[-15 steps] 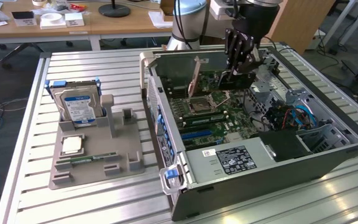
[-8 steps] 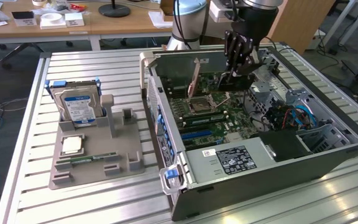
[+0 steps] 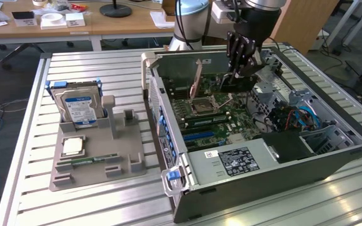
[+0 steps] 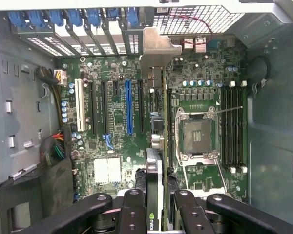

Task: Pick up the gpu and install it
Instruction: 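Insert the gpu into the slot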

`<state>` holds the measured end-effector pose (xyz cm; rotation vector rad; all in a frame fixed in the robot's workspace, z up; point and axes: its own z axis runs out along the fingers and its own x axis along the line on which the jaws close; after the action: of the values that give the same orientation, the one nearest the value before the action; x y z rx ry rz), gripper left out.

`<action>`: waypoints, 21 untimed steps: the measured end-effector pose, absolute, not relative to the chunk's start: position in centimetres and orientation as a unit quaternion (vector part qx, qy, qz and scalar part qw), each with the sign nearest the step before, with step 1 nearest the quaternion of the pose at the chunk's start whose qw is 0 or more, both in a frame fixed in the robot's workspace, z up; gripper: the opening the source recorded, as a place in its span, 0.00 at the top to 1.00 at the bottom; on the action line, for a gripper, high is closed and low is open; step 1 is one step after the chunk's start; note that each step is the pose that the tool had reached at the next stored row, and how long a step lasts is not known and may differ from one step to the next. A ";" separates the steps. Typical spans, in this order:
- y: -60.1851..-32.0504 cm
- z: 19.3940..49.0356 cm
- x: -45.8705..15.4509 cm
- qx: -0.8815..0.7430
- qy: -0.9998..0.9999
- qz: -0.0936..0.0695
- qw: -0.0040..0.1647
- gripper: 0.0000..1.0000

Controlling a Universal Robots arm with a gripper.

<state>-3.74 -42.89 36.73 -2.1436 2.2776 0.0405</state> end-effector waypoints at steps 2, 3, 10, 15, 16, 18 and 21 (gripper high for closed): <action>-42.9 36.7 -3.7 -0.685 0.728 0.013 0.007 0.73; -42.9 36.7 -3.7 -0.685 0.728 0.013 0.007 0.73; -43.3 36.7 -3.7 -0.685 0.728 0.013 0.007 0.73; -43.5 36.7 -3.7 -0.685 0.728 0.013 0.007 0.73; -43.5 36.7 -3.7 -0.685 0.728 0.013 0.007 0.73; -43.5 36.6 -3.7 -0.685 0.728 0.013 0.007 0.73; -43.5 36.4 -3.7 -0.685 0.728 0.013 0.007 0.73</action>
<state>-3.74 -43.50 36.40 -2.1436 2.2776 0.0406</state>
